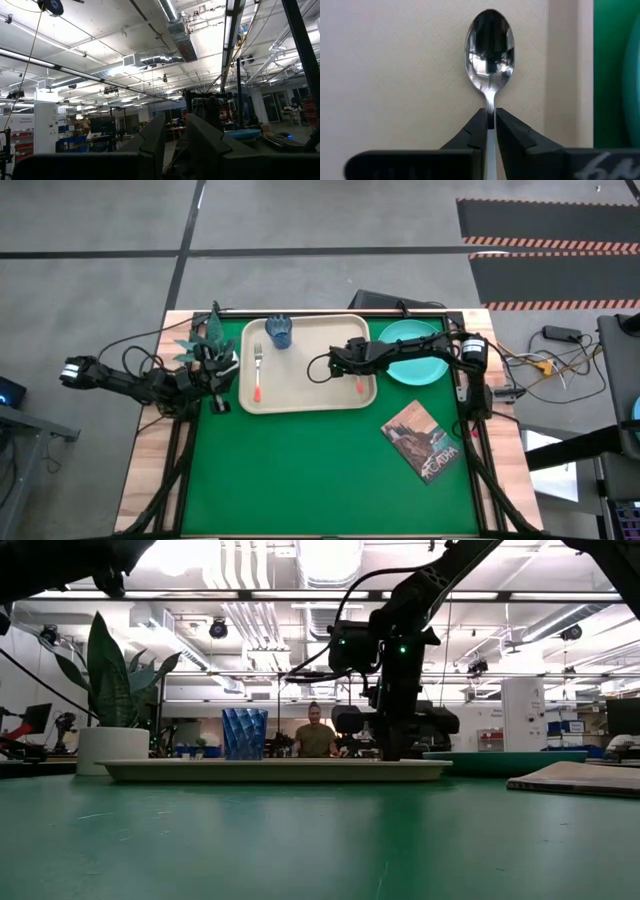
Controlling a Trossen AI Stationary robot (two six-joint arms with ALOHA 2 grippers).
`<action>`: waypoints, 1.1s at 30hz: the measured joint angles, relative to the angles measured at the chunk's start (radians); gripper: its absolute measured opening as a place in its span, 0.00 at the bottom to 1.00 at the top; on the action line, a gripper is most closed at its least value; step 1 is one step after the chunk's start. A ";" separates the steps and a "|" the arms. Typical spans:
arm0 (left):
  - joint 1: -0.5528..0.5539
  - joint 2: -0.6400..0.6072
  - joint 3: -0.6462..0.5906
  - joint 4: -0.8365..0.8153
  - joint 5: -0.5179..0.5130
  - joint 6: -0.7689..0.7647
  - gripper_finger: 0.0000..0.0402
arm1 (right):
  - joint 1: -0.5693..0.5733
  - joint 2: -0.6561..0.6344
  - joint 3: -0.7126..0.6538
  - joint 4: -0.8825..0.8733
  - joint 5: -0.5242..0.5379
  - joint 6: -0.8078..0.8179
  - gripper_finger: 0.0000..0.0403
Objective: Pick and place plate/cup/fork/spoon on tray
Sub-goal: Put the orange spoon on the white tray, then put the blue plate on the white tray
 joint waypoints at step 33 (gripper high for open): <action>0.000 0.008 -0.008 -0.033 0.000 -0.004 0.16 | 0.002 -0.256 0.063 -0.499 -0.142 -0.441 0.42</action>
